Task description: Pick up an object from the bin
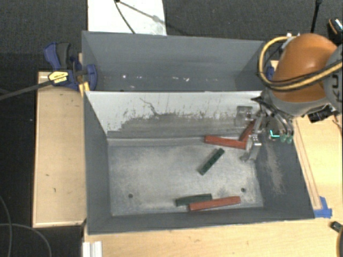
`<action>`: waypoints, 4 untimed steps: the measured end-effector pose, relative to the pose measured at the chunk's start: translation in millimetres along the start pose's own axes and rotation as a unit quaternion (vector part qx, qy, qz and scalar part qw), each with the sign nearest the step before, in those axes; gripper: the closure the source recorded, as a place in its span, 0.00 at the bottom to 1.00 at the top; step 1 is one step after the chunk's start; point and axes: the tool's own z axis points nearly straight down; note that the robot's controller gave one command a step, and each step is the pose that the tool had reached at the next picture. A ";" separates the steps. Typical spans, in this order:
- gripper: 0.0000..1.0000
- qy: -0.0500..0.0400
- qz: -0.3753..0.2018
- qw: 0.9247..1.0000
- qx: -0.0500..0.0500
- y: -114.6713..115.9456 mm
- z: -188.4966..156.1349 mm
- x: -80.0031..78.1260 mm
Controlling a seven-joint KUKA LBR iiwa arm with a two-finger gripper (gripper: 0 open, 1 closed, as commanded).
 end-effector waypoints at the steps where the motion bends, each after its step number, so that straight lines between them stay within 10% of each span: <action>1: 0.00 -0.002 -0.217 0.976 0.000 34.3 123.6 -6.7; 2: 0.00 -0.006 -0.174 0.985 0.001 53.5 90.4 -12.3; 3: 0.00 -0.006 -0.255 0.967 0.002 36.6 77.9 -6.0; 4: 0.00 -0.002 -0.367 0.930 0.000 45.7 123.1 -10.1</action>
Offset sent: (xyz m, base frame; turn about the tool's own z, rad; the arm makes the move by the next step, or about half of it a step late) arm 0.0065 0.0333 -0.1225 -0.4377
